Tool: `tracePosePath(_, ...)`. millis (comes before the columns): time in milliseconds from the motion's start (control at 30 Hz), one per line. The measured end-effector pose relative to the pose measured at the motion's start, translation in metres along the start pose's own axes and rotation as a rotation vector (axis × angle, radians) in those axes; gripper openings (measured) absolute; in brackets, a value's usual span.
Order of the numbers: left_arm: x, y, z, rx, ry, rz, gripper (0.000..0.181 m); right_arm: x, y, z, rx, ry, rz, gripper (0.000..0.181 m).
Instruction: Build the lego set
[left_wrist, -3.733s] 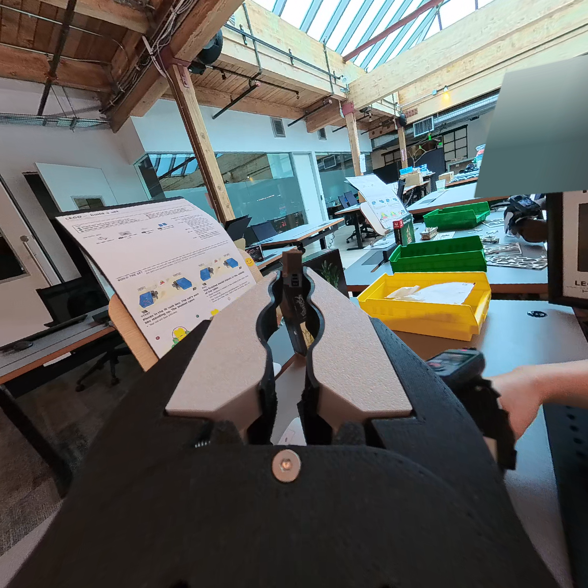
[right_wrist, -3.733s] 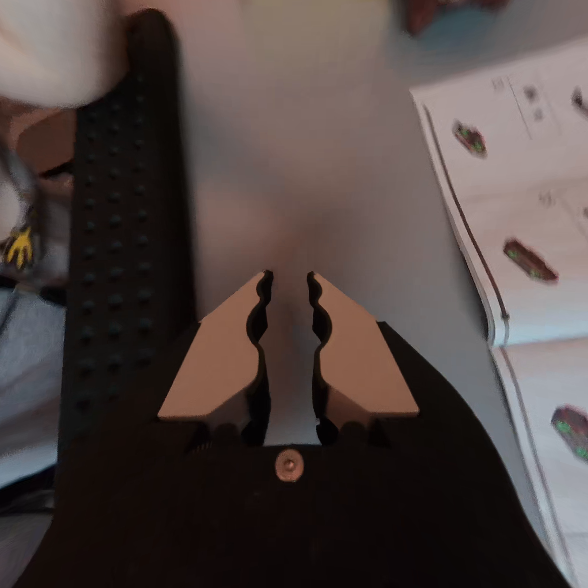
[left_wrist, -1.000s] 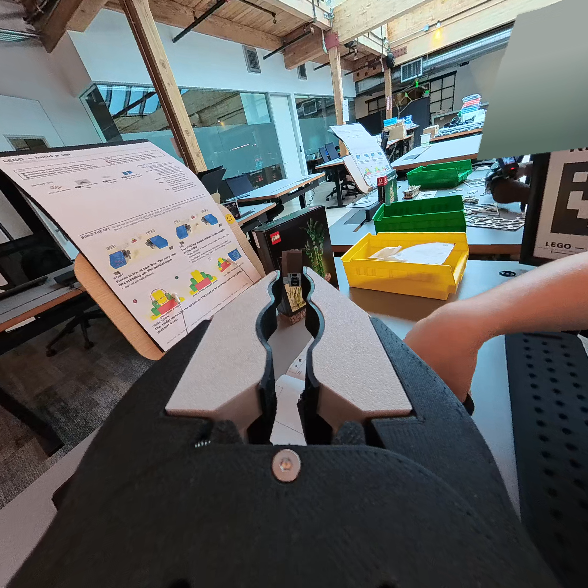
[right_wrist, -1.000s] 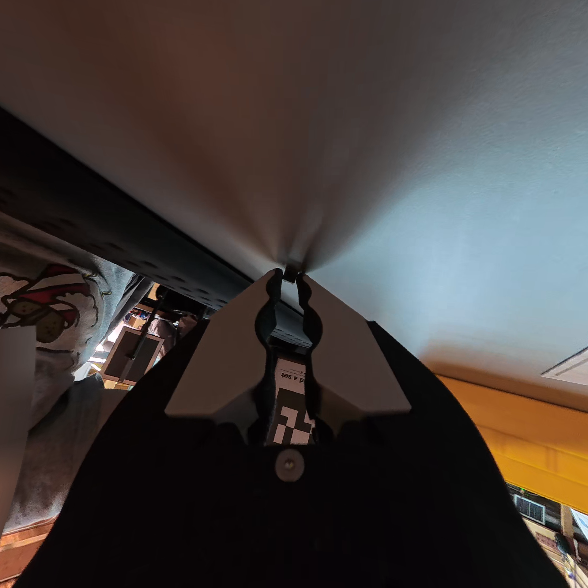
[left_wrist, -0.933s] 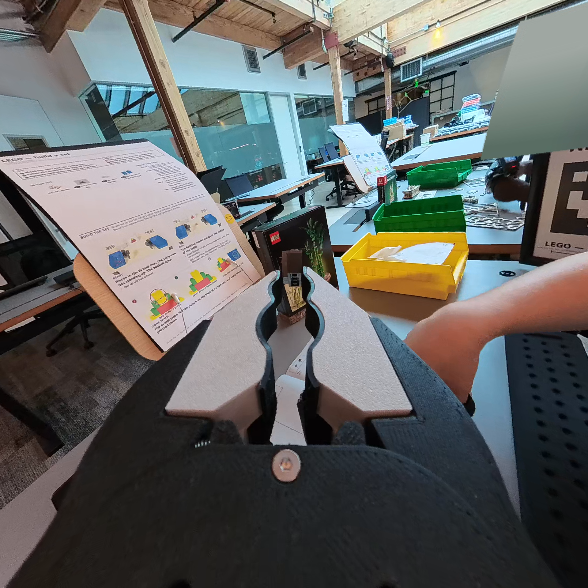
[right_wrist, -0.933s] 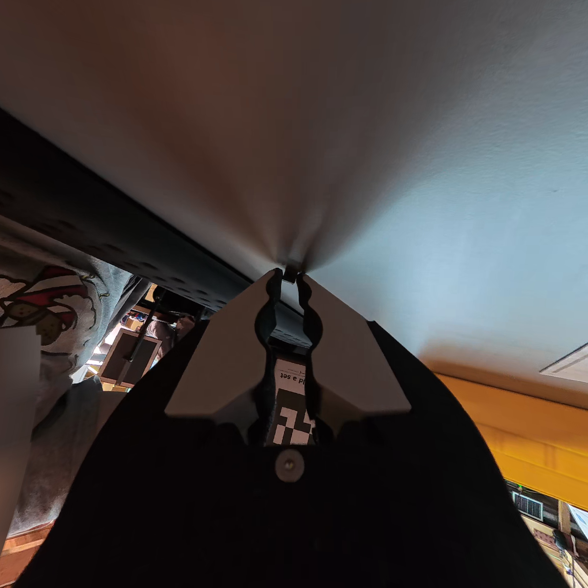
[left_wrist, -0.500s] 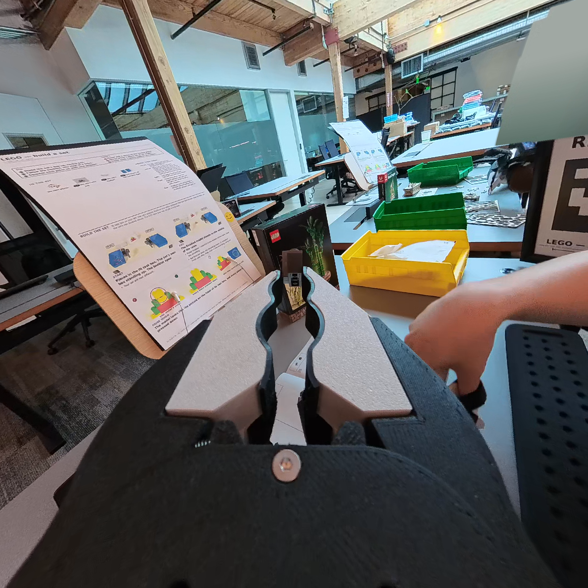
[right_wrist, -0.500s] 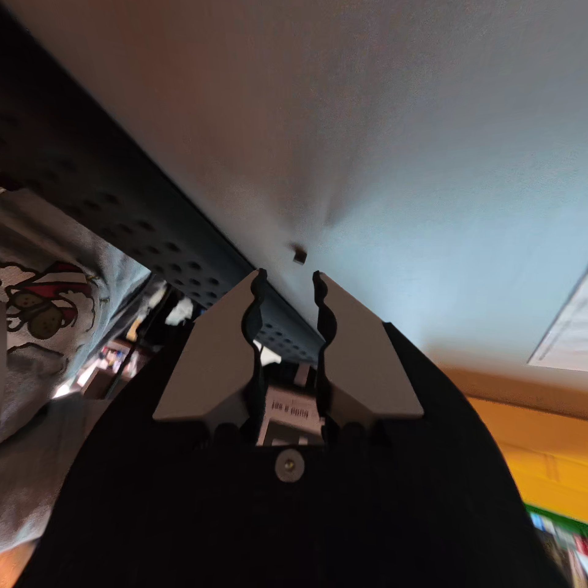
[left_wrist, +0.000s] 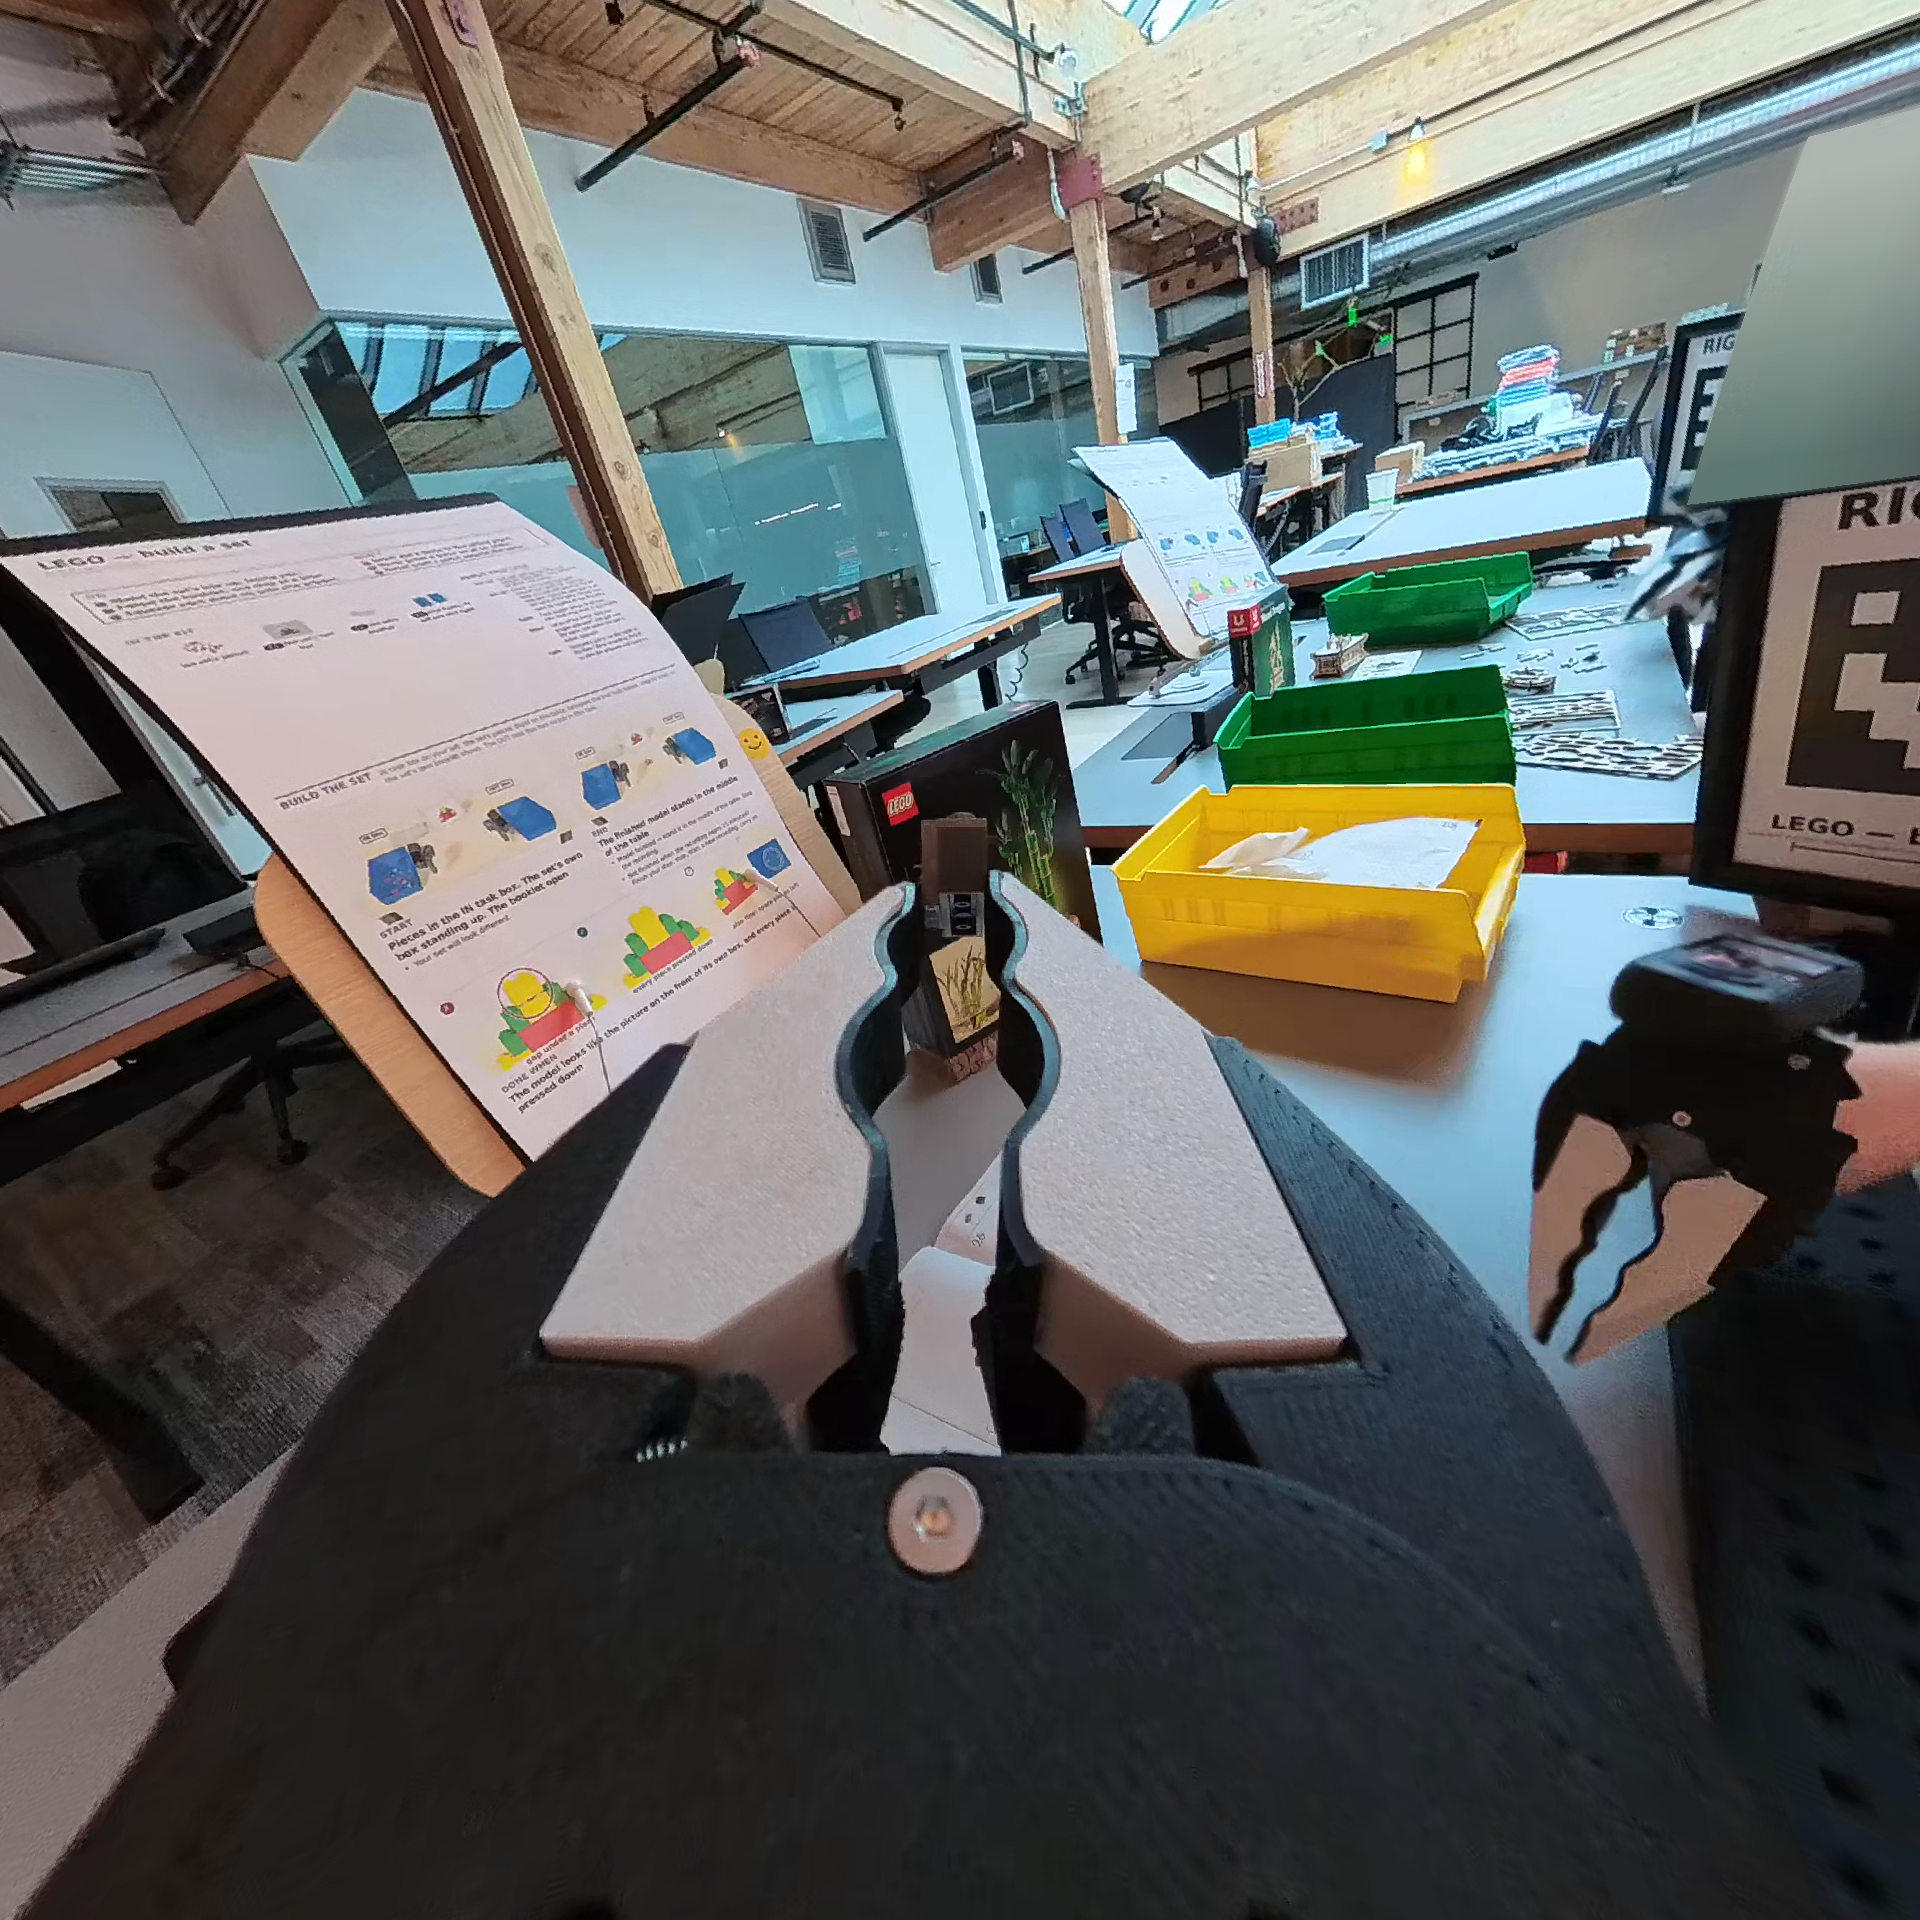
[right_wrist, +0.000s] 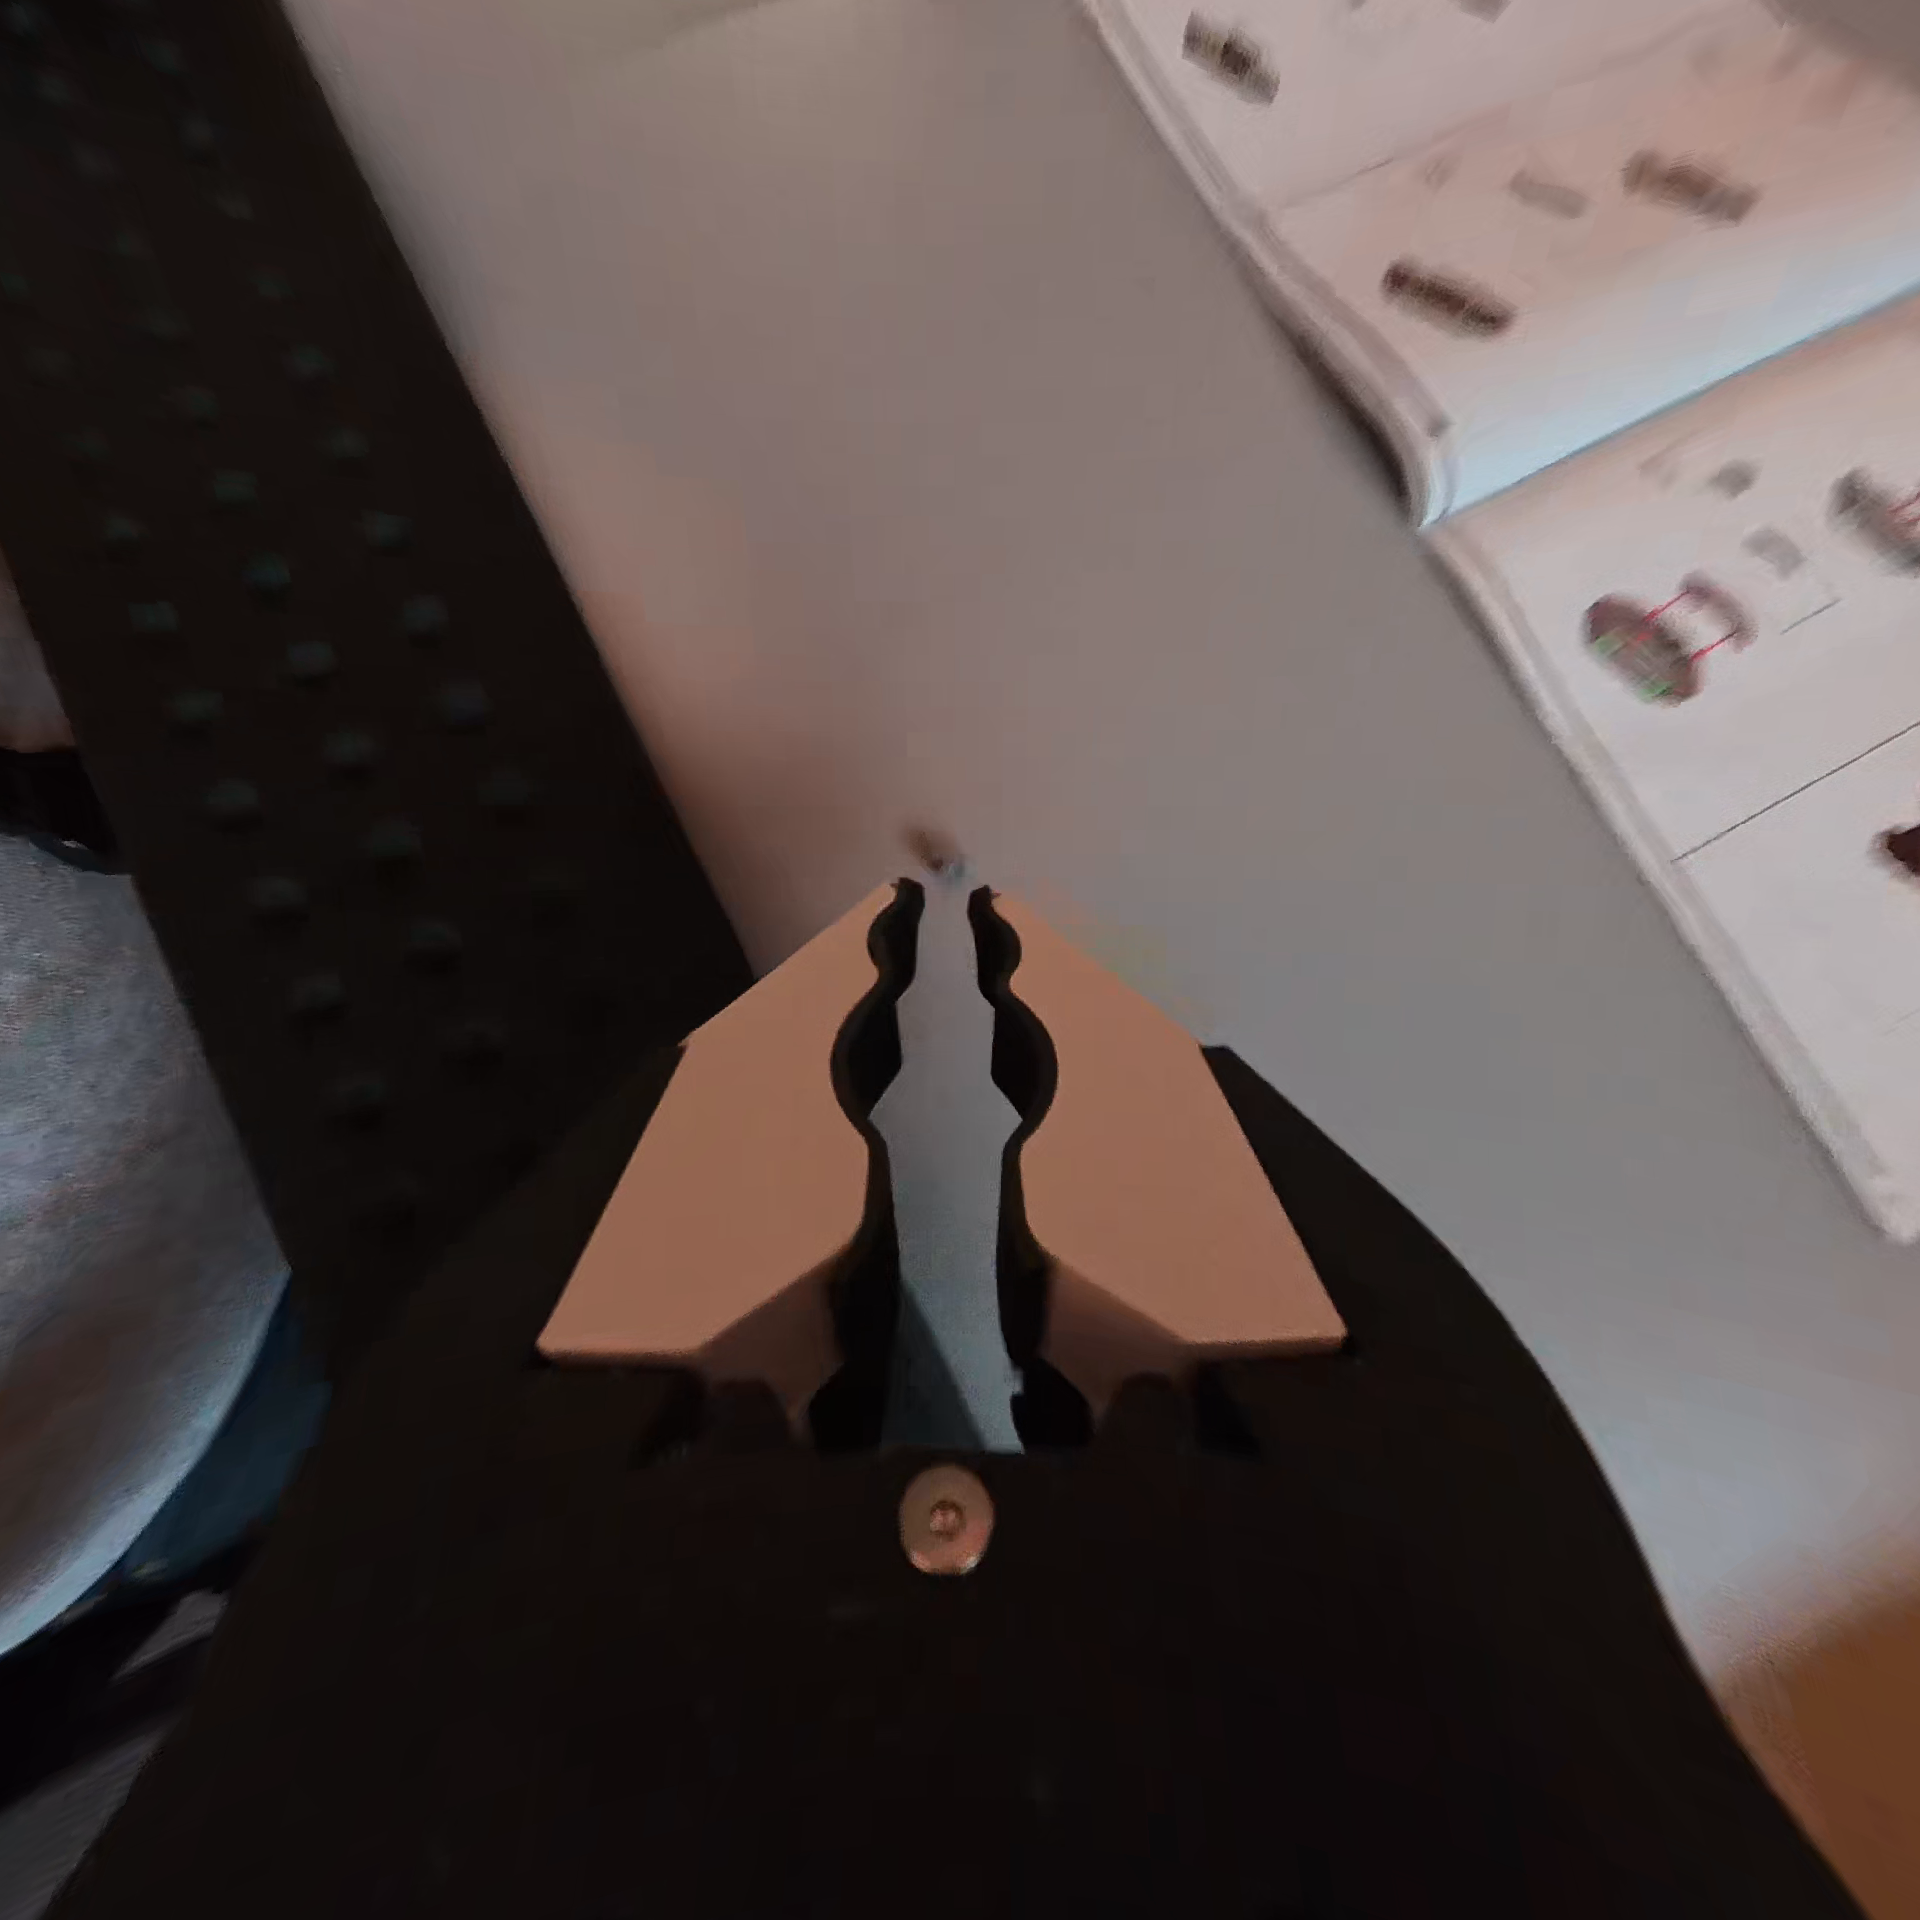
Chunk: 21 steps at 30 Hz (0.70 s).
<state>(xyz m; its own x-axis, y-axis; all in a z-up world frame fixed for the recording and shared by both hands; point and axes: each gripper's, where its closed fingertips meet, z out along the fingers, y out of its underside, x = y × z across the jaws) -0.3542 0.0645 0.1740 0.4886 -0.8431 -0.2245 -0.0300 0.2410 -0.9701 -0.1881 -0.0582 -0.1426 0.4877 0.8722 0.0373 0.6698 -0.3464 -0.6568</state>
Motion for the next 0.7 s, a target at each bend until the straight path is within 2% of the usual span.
tracePosePath(33,0.0,0.0,0.0,0.0,-0.001,0.0,0.008,-0.001,0.008,0.004,-0.046,-0.018,0.028,0.01)
tracePosePath(133,-0.002,0.002,-0.001,-0.005,-0.008,0.0,0.009,-0.001,0.016,0.015,-0.115,-0.012,0.043,0.013)
tracePosePath(267,-0.005,0.004,-0.001,-0.01,-0.012,-0.008,0.009,0.001,0.012,0.022,-0.116,0.011,0.056,0.014)
tracePosePath(533,-0.007,0.007,0.001,-0.018,-0.011,-0.015,0.009,-0.001,0.007,0.027,-0.091,0.01,0.073,0.005)
tracePosePath(700,-0.005,0.006,0.001,-0.019,-0.007,-0.008,0.008,-0.001,0.009,0.024,-0.159,-0.002,0.023,0.005)
